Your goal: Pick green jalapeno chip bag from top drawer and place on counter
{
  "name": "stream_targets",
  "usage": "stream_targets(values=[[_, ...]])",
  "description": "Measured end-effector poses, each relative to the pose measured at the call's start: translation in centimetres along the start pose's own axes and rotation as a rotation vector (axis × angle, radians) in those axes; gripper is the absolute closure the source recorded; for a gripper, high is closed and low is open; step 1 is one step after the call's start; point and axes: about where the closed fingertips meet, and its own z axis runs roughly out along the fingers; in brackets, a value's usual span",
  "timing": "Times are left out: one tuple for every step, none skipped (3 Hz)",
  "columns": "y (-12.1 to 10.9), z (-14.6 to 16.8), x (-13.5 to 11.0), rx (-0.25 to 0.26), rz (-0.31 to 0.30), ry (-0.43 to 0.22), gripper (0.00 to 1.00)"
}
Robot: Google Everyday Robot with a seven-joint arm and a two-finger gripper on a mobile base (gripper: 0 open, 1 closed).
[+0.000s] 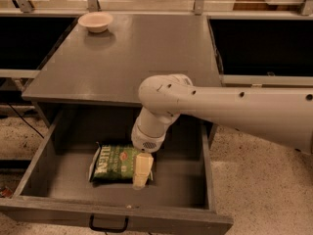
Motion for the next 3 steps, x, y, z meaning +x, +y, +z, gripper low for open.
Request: stream_targets(values=[[-0.2,0.2,0.0,0.007,0.013,-0.024,0.00],[-2.2,1.1,-2.0,0.023,0.004,-0.086,0.00],[-2.2,1.2,-1.9,0.026,0.009,-0.082,0.00]])
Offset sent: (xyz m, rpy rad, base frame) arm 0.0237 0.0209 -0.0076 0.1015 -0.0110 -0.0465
